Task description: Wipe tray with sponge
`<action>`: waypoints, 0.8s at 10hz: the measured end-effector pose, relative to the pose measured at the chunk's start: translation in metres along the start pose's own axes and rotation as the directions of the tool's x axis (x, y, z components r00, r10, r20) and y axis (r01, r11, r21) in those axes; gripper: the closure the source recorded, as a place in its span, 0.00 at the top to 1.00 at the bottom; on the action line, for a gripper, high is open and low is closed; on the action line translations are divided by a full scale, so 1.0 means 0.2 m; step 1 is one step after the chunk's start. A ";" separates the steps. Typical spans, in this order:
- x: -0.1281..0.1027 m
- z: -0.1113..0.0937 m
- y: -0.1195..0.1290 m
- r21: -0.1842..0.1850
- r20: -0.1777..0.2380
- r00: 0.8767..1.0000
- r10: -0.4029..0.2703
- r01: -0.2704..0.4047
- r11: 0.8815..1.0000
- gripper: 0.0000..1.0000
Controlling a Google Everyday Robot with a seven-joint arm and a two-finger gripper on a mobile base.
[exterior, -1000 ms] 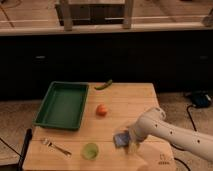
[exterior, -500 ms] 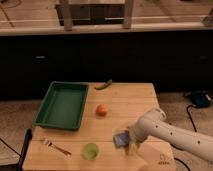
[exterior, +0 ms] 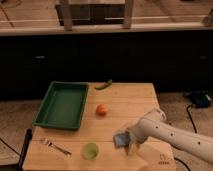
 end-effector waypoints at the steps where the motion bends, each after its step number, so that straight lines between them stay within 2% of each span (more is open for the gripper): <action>1: 0.01 0.00 0.00 0.001 -0.003 1.000 0.001 -0.001 1.000 0.60; 2: 0.01 0.01 0.01 -0.001 -0.001 1.000 0.003 -0.003 1.000 0.56; 4: 0.02 0.01 0.01 0.003 0.000 1.000 0.002 -0.002 1.000 0.58; 5: 0.02 0.01 0.01 0.004 0.000 1.000 0.000 0.000 1.000 0.54; 6: 0.02 0.00 0.01 0.003 0.000 1.000 -0.002 0.002 1.000 0.48; 7: 0.02 0.00 0.01 0.001 -0.001 1.000 -0.002 0.002 1.000 0.34; 8: 0.02 0.00 0.01 0.001 -0.001 1.000 0.000 0.000 1.000 0.24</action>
